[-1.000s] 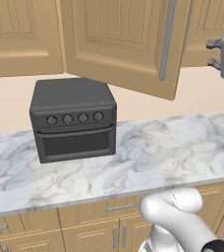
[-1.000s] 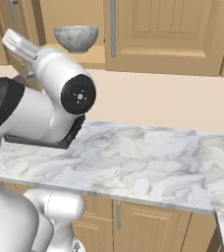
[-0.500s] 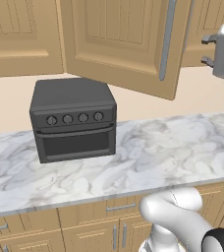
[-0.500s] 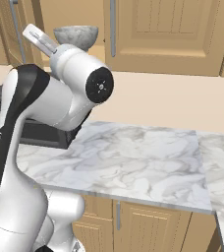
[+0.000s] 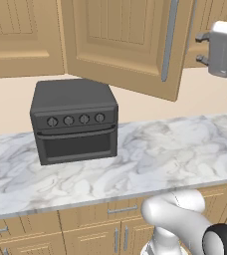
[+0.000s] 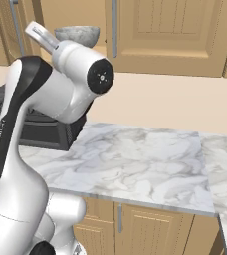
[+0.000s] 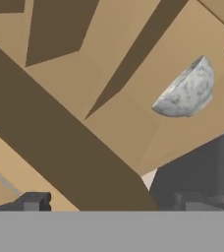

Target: Move the bowls from the cabinet to the plates on the dining table.

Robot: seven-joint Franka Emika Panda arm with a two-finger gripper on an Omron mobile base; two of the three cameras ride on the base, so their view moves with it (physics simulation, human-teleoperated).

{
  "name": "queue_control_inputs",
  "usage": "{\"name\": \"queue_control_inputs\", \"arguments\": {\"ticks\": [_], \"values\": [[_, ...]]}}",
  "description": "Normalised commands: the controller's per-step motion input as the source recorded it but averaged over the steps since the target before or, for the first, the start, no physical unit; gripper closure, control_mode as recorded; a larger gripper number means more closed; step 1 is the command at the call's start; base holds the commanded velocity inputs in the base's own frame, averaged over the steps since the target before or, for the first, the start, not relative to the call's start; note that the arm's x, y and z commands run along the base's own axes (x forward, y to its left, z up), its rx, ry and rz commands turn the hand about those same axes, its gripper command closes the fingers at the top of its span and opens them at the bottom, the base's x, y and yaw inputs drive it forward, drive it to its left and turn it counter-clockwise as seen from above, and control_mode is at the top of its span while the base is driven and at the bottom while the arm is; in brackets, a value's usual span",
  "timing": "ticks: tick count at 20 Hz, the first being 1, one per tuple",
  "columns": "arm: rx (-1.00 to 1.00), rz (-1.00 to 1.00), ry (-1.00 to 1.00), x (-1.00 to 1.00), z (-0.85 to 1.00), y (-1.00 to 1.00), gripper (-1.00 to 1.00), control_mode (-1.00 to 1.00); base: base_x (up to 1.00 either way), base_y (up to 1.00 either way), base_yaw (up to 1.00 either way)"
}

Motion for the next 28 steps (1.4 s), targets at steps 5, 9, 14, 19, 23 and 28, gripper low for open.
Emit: {"name": "queue_control_inputs", "arguments": {"ticks": [5,9,14,19,23,28], "values": [[-0.01,0.01,0.05,0.14,-0.06,0.11,-1.0,-1.0,0.0,0.0,0.0],[0.01,0.01,0.1,0.21,-0.05,0.03,-1.0,-1.0,0.0,0.0,0.0],[0.05,0.01,0.1,0.24,-0.02,0.0,-1.0,-1.0,0.0,0.0,0.0],[0.07,0.01,0.08,0.13,-0.01,0.04,-1.0,-1.0,0.0,0.0,0.0],[0.07,0.03,0.05,-0.06,-0.02,0.11,-1.0,-1.0,0.0,0.0,0.0],[0.11,0.04,0.05,-0.14,0.05,-0.07,-1.0,-1.0,0.0,0.0,0.0]]}}
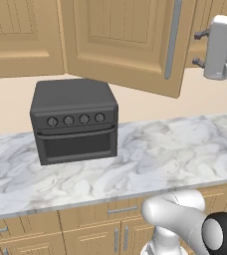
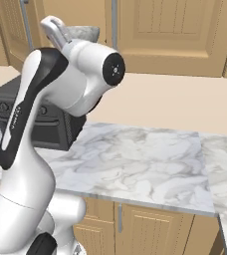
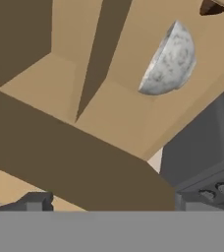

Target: Move the bowls from the cabinet to the plates on the dining table.

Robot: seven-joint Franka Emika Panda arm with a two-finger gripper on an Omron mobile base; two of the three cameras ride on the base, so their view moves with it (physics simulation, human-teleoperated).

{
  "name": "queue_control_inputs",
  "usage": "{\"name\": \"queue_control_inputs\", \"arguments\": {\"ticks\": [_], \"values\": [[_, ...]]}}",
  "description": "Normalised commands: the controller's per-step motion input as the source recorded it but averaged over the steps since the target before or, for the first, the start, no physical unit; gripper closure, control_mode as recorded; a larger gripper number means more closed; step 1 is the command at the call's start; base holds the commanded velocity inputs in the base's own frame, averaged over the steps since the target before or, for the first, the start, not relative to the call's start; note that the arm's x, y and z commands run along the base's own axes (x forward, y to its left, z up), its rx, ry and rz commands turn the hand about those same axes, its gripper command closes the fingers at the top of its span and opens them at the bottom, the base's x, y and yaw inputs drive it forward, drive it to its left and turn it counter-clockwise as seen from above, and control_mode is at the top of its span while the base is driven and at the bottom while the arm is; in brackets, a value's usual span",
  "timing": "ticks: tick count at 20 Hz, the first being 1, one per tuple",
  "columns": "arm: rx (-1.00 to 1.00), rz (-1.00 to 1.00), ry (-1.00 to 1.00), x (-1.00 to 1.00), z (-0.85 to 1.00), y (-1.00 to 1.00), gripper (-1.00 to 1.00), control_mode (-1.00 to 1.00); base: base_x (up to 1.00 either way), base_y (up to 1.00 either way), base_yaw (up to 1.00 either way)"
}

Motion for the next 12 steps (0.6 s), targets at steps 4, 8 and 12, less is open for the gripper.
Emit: {"name": "queue_control_inputs", "arguments": {"ticks": [4,8,12], "values": [[0.09,0.02,0.05,0.08,0.01,-0.06,-1.0,-1.0,0.0,0.0,0.0],[0.07,0.01,0.03,0.35,-0.09,0.02,-1.0,-1.0,0.0,0.0,0.0],[0.05,0.0,0.03,0.44,-0.19,0.09,-1.0,-1.0,0.0,0.0,0.0]]}}
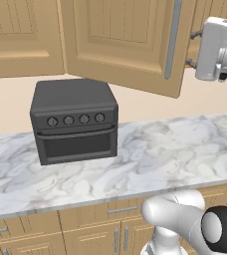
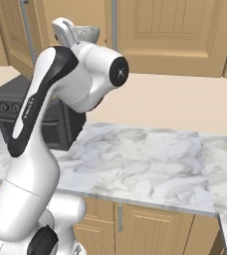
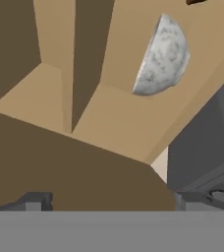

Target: Move the bowls from the cabinet to the plates on the dining table.

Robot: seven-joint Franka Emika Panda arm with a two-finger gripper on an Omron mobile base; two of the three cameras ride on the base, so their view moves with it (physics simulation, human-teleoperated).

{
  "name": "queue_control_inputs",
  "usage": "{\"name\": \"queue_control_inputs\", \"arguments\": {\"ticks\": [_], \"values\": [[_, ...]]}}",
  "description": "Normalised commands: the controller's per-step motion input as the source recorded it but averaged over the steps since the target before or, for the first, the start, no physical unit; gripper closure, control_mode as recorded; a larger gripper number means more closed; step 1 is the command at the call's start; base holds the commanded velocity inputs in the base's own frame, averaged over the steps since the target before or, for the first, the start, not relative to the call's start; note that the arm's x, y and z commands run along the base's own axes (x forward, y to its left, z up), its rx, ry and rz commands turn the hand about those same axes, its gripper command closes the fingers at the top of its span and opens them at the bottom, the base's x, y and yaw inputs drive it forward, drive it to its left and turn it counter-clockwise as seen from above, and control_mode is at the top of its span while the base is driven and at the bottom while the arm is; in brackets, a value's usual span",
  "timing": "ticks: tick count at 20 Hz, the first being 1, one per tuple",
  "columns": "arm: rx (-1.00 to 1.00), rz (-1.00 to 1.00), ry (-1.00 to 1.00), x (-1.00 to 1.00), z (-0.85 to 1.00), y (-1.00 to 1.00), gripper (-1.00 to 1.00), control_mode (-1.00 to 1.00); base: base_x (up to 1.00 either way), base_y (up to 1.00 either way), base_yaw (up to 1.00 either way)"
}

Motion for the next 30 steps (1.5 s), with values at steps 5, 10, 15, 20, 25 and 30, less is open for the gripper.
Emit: {"name": "queue_control_inputs", "arguments": {"ticks": [5,10,15,20,25,30], "values": [[0.05,0.01,0.01,0.33,-0.12,0.07,-1.0,-1.0,0.0,0.0,0.0],[0.08,0.12,0.0,-0.03,0.02,0.03,-1.0,-1.0,0.0,0.0,0.0],[0.07,0.13,0.0,-0.26,0.03,0.1,-1.0,-1.0,0.0,0.0,0.0],[0.01,0.11,0.0,-0.25,0.01,0.32,-1.0,-1.0,0.0,0.0,0.0],[0.0,0.1,0.0,-0.19,0.0,0.43,-1.0,-1.0,0.0,0.0,0.0],[0.01,0.09,-0.04,-0.44,0.24,-0.02,-1.0,-1.0,0.0,0.0,0.0]]}}
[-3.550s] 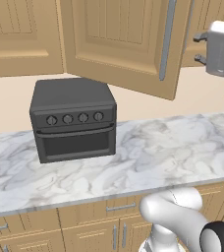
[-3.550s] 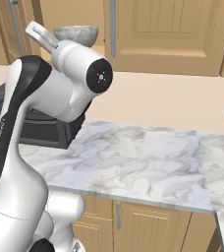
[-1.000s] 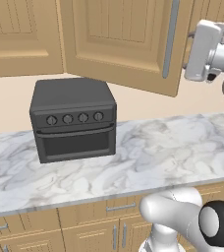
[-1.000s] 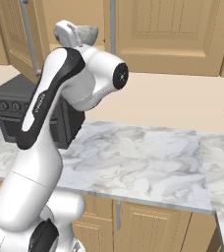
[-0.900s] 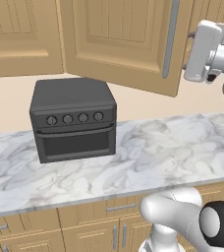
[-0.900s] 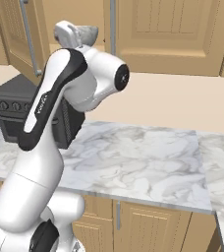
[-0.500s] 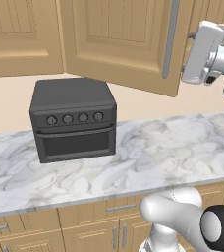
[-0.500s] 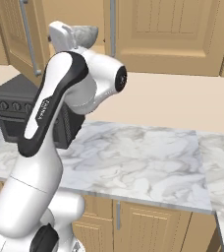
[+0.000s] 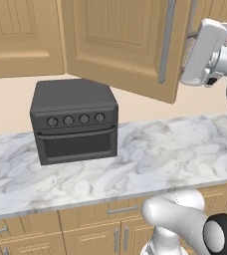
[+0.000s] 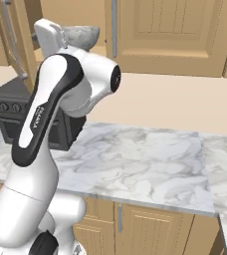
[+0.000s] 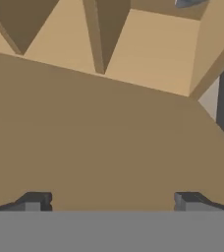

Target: Move the bowls from the cabinet to the plates on the dining table.

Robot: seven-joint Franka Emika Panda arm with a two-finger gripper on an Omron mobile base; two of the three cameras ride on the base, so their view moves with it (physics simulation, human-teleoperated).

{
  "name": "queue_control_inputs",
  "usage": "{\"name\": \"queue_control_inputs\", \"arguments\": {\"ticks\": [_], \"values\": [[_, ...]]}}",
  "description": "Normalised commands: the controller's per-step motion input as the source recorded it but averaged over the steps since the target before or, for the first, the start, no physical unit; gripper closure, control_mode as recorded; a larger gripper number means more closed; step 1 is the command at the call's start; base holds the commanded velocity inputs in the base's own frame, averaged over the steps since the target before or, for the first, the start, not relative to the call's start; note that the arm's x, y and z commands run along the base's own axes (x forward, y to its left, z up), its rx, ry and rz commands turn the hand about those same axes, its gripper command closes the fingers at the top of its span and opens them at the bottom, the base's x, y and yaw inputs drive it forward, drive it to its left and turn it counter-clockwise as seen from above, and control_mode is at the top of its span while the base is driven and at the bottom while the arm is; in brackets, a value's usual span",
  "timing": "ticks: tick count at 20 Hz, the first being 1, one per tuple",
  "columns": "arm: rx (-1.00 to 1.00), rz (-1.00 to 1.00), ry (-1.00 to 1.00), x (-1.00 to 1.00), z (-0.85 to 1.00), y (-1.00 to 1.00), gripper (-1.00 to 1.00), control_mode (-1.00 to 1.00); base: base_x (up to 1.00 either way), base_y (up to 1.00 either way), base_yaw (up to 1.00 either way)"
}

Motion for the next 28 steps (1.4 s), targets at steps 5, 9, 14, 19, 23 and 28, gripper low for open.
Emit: {"name": "queue_control_inputs", "arguments": {"ticks": [5,9,14,19,23,28], "values": [[0.01,0.09,0.02,-0.34,0.21,0.23,-1.0,-1.0,0.0,0.0,0.0],[-0.01,0.04,-0.01,-0.35,0.01,0.51,-1.0,-1.0,0.0,0.0,0.0],[-0.01,0.0,-0.04,-0.25,-0.17,0.62,-1.0,-1.0,0.0,0.0,0.0],[0.0,0.0,-0.04,-0.16,-0.38,0.62,-1.0,-1.0,0.0,0.0,0.0],[0.03,0.0,-0.07,-0.1,-0.5,0.62,-1.0,-1.0,0.0,0.0,0.0],[0.04,0.0,-0.07,0.01,-0.37,0.62,-1.0,-1.0,0.0,0.0,0.0]]}}
